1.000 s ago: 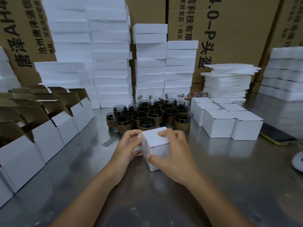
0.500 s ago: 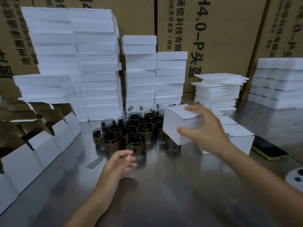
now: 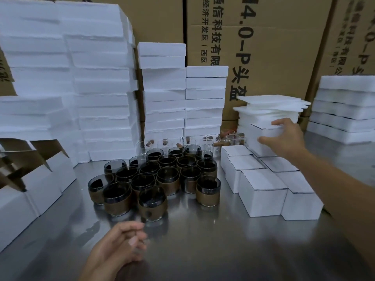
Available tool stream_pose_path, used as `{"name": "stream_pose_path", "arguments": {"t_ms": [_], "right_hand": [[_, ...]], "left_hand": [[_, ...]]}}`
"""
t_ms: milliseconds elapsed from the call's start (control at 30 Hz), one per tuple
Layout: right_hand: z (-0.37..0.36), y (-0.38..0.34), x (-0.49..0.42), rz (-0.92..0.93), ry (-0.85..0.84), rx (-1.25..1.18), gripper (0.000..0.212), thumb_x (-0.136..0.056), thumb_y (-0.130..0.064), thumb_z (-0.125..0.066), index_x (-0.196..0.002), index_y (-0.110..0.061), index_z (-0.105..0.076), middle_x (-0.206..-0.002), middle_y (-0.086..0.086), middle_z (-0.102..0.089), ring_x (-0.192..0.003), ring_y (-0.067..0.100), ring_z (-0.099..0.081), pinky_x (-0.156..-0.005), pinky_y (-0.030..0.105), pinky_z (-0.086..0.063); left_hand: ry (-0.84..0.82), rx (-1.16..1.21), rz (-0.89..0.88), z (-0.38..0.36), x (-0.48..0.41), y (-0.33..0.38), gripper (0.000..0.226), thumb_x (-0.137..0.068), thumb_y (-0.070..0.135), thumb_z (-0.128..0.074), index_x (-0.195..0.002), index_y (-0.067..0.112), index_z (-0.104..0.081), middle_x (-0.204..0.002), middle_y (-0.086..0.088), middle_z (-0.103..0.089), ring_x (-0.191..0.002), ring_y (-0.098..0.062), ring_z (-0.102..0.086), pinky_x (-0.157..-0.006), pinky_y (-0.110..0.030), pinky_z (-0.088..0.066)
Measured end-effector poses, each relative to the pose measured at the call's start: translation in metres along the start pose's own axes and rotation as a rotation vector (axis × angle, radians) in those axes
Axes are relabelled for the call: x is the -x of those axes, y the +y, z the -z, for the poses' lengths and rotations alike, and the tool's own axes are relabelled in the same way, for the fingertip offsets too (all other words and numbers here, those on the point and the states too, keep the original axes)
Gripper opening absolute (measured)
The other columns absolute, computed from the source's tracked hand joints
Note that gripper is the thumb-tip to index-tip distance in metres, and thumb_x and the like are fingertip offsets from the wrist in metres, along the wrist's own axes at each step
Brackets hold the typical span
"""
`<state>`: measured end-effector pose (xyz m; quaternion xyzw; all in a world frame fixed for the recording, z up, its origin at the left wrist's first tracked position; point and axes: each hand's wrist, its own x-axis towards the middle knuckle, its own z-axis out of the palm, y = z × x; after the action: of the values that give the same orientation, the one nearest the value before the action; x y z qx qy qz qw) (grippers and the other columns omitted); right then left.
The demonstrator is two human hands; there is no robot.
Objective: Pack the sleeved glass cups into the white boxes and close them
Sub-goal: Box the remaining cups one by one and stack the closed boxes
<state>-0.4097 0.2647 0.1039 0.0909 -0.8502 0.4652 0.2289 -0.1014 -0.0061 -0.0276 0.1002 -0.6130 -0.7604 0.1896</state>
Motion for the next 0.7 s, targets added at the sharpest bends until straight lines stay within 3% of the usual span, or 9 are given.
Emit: {"name": "stream_pose_path", "arguments": {"t_ms": [167,367,467,567,633,700], "right_hand": [[-0.019,0.014,-0.008,0.027,0.022,-0.002,0.060,-0.073,-0.022,-0.080,-0.123,-0.014,-0.049,-0.132,0.012,-0.040,-0.100,0.016,-0.042,-0.079,0.027,-0.035],[-0.024,0.020,-0.006,-0.015,-0.017,-0.001,0.062,-0.075,-0.023,-0.078,-0.127,-0.013,-0.045,-0.138,0.013,-0.035,-0.119,0.027,-0.043,-0.083,0.027,-0.035],[-0.018,0.007,-0.002,-0.038,-0.071,0.091,0.070,-0.075,-0.029,-0.078,-0.133,-0.013,-0.042,-0.149,0.014,-0.022,-0.135,0.029,-0.029,-0.102,0.037,-0.034],[-0.010,-0.022,0.012,0.094,-0.059,0.148,0.066,-0.080,-0.028,-0.074,-0.135,-0.014,-0.040,-0.155,0.013,-0.011,-0.143,0.027,-0.013,-0.114,0.044,-0.022],[-0.005,-0.049,0.030,0.289,-0.063,0.133,0.056,-0.083,-0.022,-0.070,-0.132,-0.014,-0.044,-0.151,0.011,-0.022,-0.140,0.022,-0.019,-0.112,0.033,-0.023],[0.001,-0.076,0.056,0.432,-0.092,0.050,0.045,-0.084,-0.021,-0.067,-0.125,-0.017,-0.050,-0.135,0.004,-0.038,-0.119,0.011,-0.039,-0.095,0.006,-0.026]], "left_hand": [[0.008,0.062,0.022,-0.002,0.000,-0.001,0.023,-0.070,-0.006,-0.046,-0.088,-0.012,-0.060,-0.072,-0.029,-0.060,-0.056,-0.032,-0.060,-0.045,-0.031,-0.049],[0.008,0.011,-0.040,0.001,0.000,-0.004,0.024,-0.065,-0.001,-0.057,-0.087,-0.006,-0.067,-0.077,-0.028,-0.063,-0.062,-0.032,-0.063,-0.051,-0.029,-0.052],[-0.020,0.010,-0.049,0.003,0.002,-0.004,0.012,-0.076,0.001,-0.071,-0.088,0.001,-0.071,-0.082,-0.026,-0.063,-0.069,-0.031,-0.063,-0.056,-0.030,-0.052],[-0.047,0.002,-0.063,0.003,0.004,-0.003,0.020,-0.071,0.010,-0.070,-0.090,0.008,-0.072,-0.082,-0.020,-0.065,-0.071,-0.027,-0.063,-0.059,-0.028,-0.052],[-0.053,-0.016,-0.077,-0.001,0.006,0.000,0.028,-0.065,0.019,-0.073,-0.090,0.008,-0.071,-0.081,-0.016,-0.066,-0.071,-0.024,-0.064,-0.059,-0.027,-0.051],[-0.028,-0.032,-0.091,-0.004,0.008,0.002,0.039,-0.059,0.028,-0.076,-0.091,0.008,-0.068,-0.080,-0.013,-0.067,-0.070,-0.021,-0.063,-0.058,-0.024,-0.050]]}}
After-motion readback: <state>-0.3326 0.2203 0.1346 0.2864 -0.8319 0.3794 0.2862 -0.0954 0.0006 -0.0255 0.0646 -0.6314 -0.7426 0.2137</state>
